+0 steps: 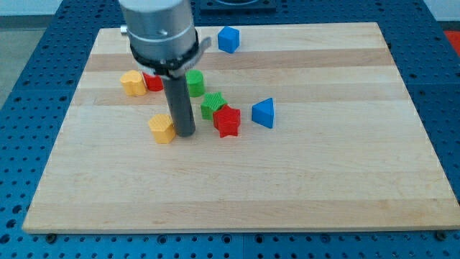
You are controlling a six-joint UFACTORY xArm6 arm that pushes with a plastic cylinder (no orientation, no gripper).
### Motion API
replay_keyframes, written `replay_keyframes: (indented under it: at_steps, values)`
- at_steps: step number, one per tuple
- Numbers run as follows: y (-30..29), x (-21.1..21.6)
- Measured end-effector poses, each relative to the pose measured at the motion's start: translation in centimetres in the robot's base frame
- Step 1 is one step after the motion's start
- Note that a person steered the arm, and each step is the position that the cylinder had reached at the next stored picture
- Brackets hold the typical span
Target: Move yellow hexagon at bottom of yellow heart
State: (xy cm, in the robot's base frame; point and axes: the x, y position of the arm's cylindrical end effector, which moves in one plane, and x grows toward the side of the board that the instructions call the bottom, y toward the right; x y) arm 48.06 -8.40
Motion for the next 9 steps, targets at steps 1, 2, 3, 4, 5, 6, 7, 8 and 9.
replay_keyframes:
  at_steps: [1,2,3,4,5,6,7,8,9]
  values:
    - [0.2,2.8]
    - [0.0,3.0]
    - [-1.5,3.0]
    - [-2.0,2.7]
    - [-2.1,1.2]
    - [-3.1,-0.8]
    - [-5.1,-1.6]
    - [-6.7,-2.0]
    - [-7.5,-3.3]
